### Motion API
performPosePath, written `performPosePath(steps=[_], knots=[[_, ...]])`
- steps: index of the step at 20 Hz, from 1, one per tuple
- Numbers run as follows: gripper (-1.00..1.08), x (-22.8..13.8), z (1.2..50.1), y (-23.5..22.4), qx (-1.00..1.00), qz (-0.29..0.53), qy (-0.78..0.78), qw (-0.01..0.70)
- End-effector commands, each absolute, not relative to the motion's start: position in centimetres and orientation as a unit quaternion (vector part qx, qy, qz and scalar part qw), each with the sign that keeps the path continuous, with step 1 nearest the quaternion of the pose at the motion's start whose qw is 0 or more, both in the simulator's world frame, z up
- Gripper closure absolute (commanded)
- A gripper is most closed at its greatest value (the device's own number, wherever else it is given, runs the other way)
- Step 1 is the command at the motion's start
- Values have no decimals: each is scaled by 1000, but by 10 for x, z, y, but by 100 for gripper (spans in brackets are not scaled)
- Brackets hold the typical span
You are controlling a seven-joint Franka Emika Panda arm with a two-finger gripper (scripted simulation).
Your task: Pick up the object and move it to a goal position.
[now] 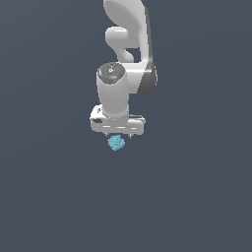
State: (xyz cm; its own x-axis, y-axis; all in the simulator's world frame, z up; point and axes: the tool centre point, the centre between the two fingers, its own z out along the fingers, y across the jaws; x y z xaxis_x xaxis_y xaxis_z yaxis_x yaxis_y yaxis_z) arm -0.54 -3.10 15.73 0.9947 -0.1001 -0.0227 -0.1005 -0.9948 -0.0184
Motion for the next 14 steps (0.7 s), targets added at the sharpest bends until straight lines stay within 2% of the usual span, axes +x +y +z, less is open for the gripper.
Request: performPosePath(steps=[1, 14], knots=[[-92, -5, 157, -31, -999, 11, 50, 10], [-92, 2, 176, -38, -999, 0, 48, 1]])
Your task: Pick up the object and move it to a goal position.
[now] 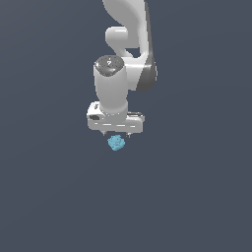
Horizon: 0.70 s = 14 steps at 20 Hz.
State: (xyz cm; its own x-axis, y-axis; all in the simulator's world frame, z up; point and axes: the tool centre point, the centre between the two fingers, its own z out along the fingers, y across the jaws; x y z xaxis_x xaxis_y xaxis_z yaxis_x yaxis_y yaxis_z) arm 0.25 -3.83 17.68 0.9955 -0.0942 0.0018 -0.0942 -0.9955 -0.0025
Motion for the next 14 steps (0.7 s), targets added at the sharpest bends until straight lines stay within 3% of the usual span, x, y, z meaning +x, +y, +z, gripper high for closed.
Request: performPosePath(steps=[1, 14], knots=[[-92, 2, 175, -38, -999, 0, 50, 1], [-92, -8, 153, -39, -990, 1, 143, 4]])
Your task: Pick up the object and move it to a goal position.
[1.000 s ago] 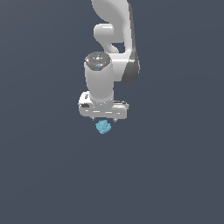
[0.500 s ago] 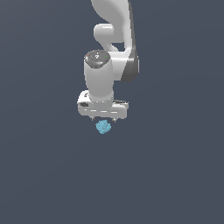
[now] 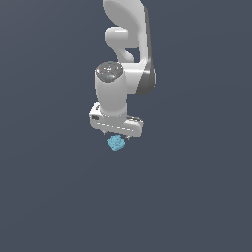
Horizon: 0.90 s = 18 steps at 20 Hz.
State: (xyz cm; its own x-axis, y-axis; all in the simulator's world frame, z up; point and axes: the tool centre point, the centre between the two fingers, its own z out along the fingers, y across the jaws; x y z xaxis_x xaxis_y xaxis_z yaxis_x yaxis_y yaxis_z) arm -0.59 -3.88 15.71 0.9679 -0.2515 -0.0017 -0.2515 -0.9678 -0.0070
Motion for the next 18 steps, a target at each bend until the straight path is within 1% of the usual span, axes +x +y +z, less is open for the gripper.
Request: performPosePath(steps=[1, 18], knots=[[-92, -9, 150, -39, -988, 1, 156, 4], [-92, -38, 100, -47, -926, 1, 378, 2]])
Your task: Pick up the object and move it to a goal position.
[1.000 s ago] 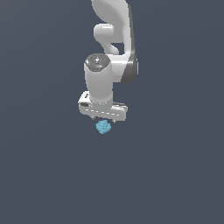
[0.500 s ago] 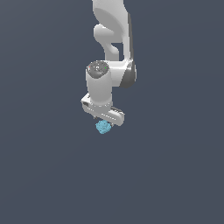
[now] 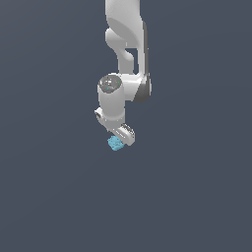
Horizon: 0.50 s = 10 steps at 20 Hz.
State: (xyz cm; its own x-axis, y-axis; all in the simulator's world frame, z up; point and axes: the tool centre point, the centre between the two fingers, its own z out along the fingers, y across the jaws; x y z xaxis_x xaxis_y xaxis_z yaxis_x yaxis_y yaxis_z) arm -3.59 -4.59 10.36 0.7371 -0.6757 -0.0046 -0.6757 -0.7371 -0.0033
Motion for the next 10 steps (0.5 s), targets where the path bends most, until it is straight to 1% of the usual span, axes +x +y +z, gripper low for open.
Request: performPosePath(steps=[1, 10], knots=[[-92, -39, 99, -47, -922, 1, 387, 2], [-92, -46, 90, -50, -904, 0, 429, 0]])
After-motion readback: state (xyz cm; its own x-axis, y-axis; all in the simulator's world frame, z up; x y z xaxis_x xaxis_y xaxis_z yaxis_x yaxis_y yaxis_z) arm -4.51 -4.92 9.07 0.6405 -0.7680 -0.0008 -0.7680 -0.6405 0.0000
